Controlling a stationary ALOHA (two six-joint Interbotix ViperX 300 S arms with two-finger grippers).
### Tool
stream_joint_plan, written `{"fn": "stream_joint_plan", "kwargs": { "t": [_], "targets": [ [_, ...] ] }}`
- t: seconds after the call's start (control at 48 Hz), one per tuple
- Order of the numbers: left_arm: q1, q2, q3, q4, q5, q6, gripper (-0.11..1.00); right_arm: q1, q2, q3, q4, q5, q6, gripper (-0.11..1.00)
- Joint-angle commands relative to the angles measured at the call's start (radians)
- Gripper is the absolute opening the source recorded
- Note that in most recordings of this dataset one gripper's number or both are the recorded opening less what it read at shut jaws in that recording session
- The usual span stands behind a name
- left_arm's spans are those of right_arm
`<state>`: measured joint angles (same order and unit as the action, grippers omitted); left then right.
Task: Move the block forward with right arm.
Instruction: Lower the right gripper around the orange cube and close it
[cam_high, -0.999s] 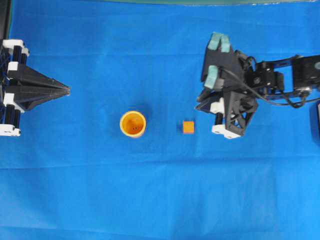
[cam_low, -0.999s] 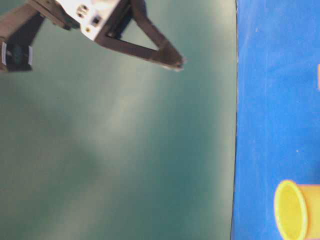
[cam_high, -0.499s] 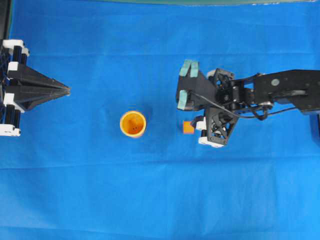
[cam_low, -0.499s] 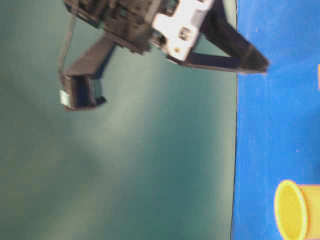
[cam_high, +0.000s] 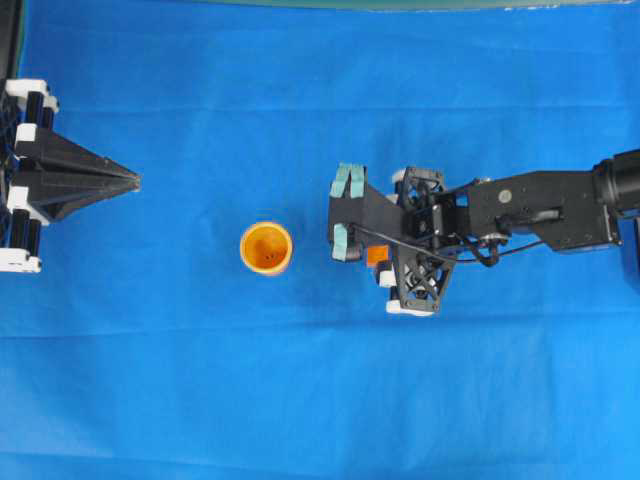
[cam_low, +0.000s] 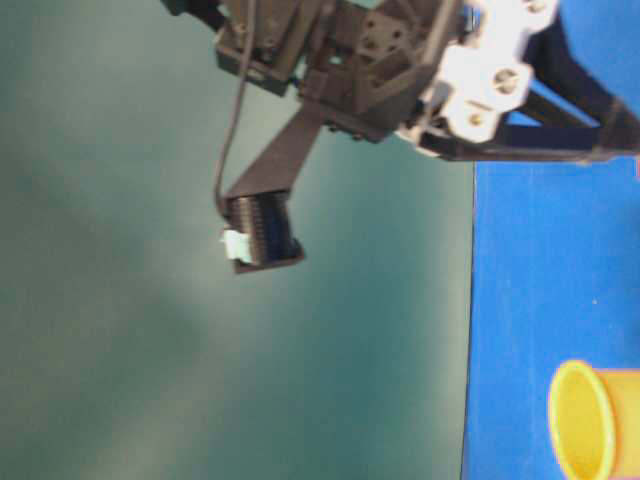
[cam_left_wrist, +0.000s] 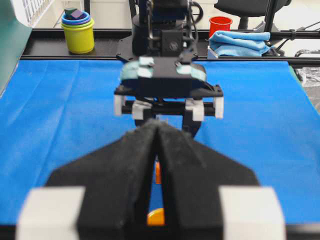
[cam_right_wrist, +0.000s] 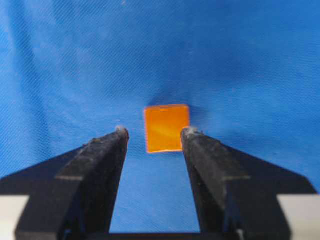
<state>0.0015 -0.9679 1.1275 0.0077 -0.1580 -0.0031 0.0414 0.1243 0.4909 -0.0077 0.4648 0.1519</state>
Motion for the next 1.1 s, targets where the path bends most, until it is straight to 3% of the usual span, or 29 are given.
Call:
{"fn": "stream_joint_plan", "kwargs": {
  "t": [0.0,0.312,0.52,0.728,1.082],
  "targets": [
    [0.000,0.005,-0.034,0.002,-0.006,0.000,0.01,0.003,-0.008,-0.020,0.002,-0.018,-0.002,0.55],
    [0.000,0.005,-0.034,0.000,-0.006,0.000,0.01,0.002,0.002,-0.012,-0.008,-0.025,-0.028,0.56],
    [0.000,0.005,-0.034,0.002,-0.006,0.000,0.01,-0.003,0.006,-0.014,-0.009,-0.020,-0.038,0.65],
    [0.000,0.005,-0.032,0.000,-0.006,0.000,0.01,-0.006,0.029,-0.012,-0.009,-0.026,-0.041,0.65],
    [0.000,0.006,-0.034,0.002,-0.006,0.000,0.01,-0.041,0.040,-0.018,-0.051,-0.029,-0.044,0.65]
  ]
}}
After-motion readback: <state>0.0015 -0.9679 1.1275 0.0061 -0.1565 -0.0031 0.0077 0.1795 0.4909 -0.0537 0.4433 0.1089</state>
